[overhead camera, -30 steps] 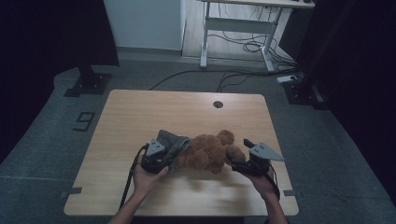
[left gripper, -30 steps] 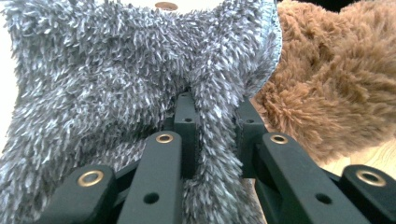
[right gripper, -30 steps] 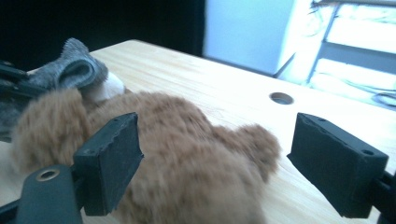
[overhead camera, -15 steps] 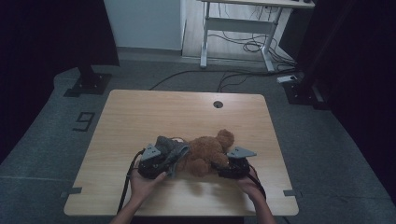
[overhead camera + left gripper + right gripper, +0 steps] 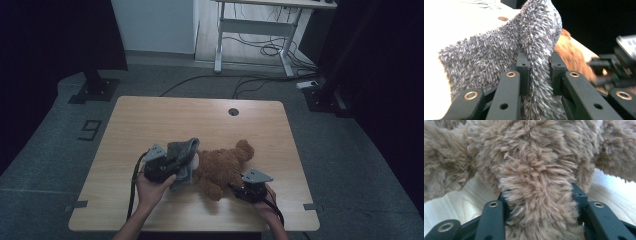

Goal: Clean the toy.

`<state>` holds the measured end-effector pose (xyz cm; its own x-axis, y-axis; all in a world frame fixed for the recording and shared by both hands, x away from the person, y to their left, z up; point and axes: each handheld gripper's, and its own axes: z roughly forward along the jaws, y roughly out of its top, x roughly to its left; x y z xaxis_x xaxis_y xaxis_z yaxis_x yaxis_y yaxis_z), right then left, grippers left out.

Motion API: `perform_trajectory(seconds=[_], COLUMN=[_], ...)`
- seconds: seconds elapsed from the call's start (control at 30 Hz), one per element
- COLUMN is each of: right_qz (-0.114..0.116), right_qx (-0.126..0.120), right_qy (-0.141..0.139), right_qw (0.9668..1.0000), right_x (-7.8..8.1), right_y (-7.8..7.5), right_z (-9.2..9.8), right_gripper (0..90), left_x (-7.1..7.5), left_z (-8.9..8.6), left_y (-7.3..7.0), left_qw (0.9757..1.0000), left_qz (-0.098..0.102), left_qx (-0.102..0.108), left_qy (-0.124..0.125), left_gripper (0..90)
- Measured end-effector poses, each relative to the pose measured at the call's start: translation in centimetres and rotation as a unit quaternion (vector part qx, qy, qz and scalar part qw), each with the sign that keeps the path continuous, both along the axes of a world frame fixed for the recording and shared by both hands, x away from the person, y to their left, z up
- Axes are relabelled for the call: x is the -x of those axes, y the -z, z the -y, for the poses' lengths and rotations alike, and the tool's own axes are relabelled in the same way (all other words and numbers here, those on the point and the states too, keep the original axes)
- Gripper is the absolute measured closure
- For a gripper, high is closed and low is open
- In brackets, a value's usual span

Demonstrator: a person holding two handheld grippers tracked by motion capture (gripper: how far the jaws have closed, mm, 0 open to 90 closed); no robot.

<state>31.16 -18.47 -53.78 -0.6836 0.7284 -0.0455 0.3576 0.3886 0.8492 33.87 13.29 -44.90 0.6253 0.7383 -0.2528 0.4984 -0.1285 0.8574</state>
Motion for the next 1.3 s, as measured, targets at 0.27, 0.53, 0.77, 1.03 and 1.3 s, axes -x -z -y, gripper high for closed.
perform_trajectory(seconds=[0.27,0.53,0.77,1.03,1.3], right_qz=[0.006,0.008,0.006,0.003,0.006], right_qx=[0.001,0.003,0.0,-0.004,-0.004], right_qy=[0.007,0.012,0.018,0.019,0.019], right_qw=[1.0,0.9999,0.9998,0.9998,0.9998], right_x=[-0.2,-0.2,-0.1,-0.1,-0.1], right_y=[0.3,0.5,0.6,0.6,0.6], right_z=[-0.1,-0.2,-0.3,-0.2,-0.1], right_gripper=[54.8,55.8,56.1,56.2,56.0], left_x=[-1.2,-1.5,-2.2,-2.4,-1.7], left_z=[-0.2,-5.1,-6.4,-5.8,-8.0], left_y=[1.6,4.7,6.7,8.6,6.3], left_qw=[0.9992,0.9964,0.9911,0.9853,0.99], left_qz=[0.0,-0.056,-0.109,-0.154,-0.133], left_qx=[-0.029,-0.009,-0.033,-0.059,0.0], left_qy=[-0.028,-0.062,-0.068,-0.043,-0.047], left_gripper=[74.7,75.3,75.6,75.7,74.7])
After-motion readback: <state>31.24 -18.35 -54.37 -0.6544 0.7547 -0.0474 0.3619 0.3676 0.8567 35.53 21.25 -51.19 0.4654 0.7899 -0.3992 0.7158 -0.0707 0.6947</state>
